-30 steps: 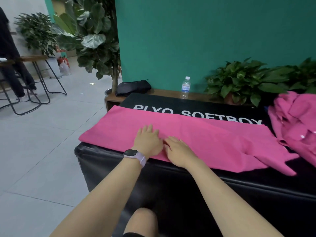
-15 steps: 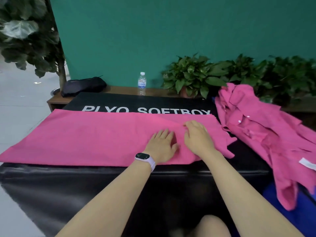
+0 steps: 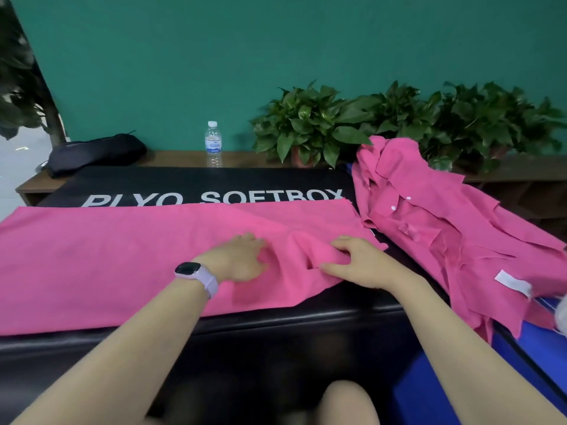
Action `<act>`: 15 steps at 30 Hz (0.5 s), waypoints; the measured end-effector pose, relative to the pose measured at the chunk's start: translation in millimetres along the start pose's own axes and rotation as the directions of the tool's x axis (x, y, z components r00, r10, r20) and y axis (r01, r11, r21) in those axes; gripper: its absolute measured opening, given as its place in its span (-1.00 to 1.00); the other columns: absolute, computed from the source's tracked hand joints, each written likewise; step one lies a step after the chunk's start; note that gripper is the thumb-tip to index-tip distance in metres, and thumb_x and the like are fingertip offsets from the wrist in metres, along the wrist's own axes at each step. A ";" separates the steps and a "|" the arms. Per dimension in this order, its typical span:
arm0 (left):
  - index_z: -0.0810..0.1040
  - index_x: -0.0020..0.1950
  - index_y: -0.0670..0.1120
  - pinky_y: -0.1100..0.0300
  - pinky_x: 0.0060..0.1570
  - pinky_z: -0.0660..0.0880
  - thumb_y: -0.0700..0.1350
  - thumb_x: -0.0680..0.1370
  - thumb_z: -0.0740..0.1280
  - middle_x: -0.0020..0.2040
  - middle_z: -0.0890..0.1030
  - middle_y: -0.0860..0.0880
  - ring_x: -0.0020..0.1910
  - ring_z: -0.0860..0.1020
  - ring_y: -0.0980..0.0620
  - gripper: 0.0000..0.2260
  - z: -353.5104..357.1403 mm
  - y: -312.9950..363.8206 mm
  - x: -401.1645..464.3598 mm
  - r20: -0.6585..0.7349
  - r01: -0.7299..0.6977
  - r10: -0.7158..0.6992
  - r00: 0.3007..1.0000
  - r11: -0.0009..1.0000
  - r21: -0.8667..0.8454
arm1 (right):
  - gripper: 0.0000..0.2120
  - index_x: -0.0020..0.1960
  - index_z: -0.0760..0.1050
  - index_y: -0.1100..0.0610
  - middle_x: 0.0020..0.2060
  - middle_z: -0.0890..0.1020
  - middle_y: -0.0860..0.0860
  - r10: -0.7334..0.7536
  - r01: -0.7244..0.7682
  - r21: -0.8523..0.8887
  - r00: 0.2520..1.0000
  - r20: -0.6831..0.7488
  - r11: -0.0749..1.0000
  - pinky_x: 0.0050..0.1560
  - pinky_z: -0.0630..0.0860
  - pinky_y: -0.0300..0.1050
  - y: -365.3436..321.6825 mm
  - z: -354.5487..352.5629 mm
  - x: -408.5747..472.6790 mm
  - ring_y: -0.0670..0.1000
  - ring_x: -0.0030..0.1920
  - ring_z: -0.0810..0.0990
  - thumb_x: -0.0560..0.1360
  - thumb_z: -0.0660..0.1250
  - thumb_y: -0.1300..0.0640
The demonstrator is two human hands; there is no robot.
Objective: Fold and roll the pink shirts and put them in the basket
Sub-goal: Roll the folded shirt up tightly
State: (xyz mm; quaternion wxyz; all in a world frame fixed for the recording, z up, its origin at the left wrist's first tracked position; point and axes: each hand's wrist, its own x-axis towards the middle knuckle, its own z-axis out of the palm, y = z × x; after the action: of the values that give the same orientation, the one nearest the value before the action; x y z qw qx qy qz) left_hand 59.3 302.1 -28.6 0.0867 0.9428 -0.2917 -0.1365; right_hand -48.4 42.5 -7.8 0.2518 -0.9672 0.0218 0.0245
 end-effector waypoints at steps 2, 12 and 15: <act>0.51 0.30 -0.09 -0.01 0.24 0.44 -0.06 0.65 0.15 0.25 0.50 -0.11 0.26 0.49 -0.17 -0.72 -16.6 -0.5 17.8 -0.120 -0.034 0.025 0.992 0.997 -0.072 | -0.74 0.05 0.56 0.02 -0.01 0.55 -0.20 -0.039 0.039 0.030 0.999 -0.019 0.999 0.11 0.41 -0.19 0.8 -9.1 1.5 -0.20 0.02 0.52 0.49 0.45 -0.13; 0.45 -0.25 -0.08 0.03 -0.03 0.48 0.37 0.60 0.00 -0.29 0.48 -0.01 -0.29 0.45 -0.02 -0.42 -47.4 -2.0 118.7 -0.154 -0.043 -0.010 0.988 0.940 -0.339 | -0.86 -0.04 0.54 0.12 -0.41 0.53 -0.04 -0.106 0.093 0.163 0.992 0.075 0.982 -0.16 0.45 -0.05 9.5 -97.1 69.5 -0.08 -0.38 0.46 0.56 0.44 0.06; 0.37 -0.43 -0.07 0.08 -0.13 0.44 0.38 0.60 -0.03 -0.44 0.41 -0.01 -0.41 0.37 0.00 -0.36 -57.2 0.4 141.1 -0.174 -0.098 0.036 0.984 0.927 -0.361 | -0.86 0.00 0.62 0.06 -0.30 0.66 -0.04 -0.109 0.086 0.207 0.989 0.104 0.975 -0.12 0.50 -0.12 15.6 -114.8 107.5 -0.08 -0.28 0.59 0.51 0.50 0.04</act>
State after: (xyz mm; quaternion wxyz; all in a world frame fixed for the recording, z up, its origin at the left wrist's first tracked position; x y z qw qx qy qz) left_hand 188.5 225.6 -3.4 0.2900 0.9072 -0.2850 -0.1077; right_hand 62.2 -30.3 78.5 0.3502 -0.9336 -0.0380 0.0654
